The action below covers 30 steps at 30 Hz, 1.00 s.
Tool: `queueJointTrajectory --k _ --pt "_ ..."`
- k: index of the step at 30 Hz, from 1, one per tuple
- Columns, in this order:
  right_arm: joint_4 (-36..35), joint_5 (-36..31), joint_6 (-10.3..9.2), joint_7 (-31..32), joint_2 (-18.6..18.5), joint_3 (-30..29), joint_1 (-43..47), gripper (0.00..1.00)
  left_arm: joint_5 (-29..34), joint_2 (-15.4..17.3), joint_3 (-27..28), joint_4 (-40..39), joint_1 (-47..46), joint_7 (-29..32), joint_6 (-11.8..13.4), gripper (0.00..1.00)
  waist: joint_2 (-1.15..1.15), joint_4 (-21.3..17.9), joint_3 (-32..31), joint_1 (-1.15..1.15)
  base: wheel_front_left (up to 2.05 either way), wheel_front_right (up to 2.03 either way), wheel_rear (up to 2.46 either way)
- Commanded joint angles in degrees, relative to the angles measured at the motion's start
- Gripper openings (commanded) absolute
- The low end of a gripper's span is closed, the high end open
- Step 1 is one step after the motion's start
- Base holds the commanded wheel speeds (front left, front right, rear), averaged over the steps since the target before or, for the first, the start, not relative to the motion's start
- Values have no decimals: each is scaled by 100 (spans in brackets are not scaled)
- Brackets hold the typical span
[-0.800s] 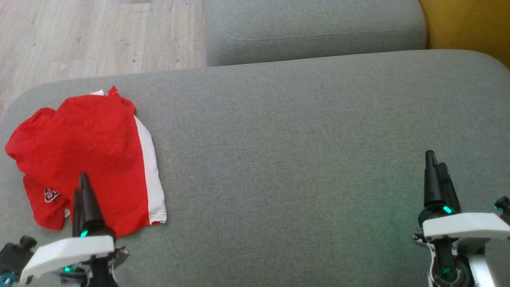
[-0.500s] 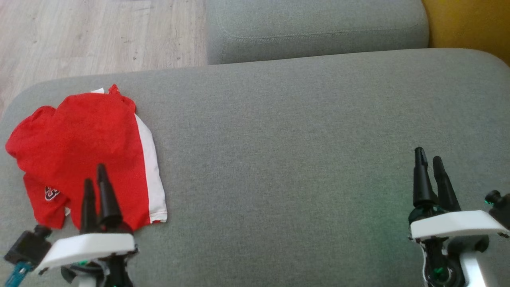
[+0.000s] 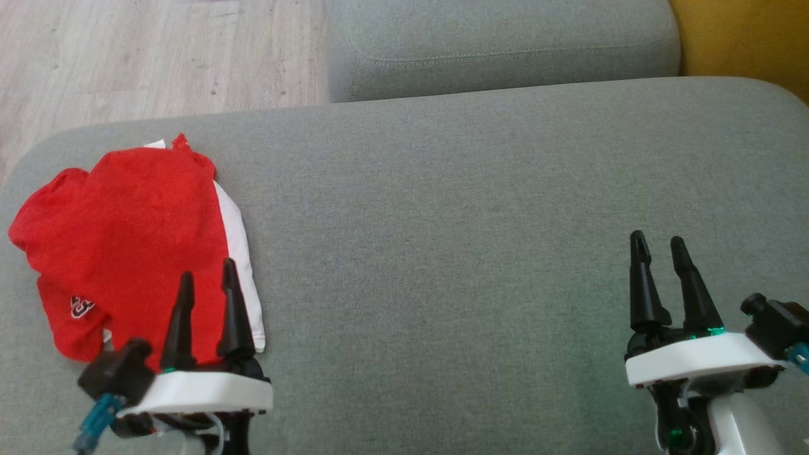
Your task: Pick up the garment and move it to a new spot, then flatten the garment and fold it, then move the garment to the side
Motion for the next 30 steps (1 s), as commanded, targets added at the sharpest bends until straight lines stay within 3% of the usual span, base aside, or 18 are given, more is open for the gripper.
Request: queueJointTrajectory --k 1,15,30 --pt "-254 -204 -3 -89 -37 132 -229 100 225 127 24 -224 -219 -83 73 100 0 -1 3 0 0 0 0" --pt "-388 -1317 -3 -325 -42 296 -220 100 1188 761 -980 -322 -404 -320 1097 100 0 -23 -19 0 0 0 0" --pt "-490 -2720 -4 -562 -47 410 -245 100 2141 1171 -1919 -158 -620 -559 1582 100 0 -70 -45 0 0 0 0"
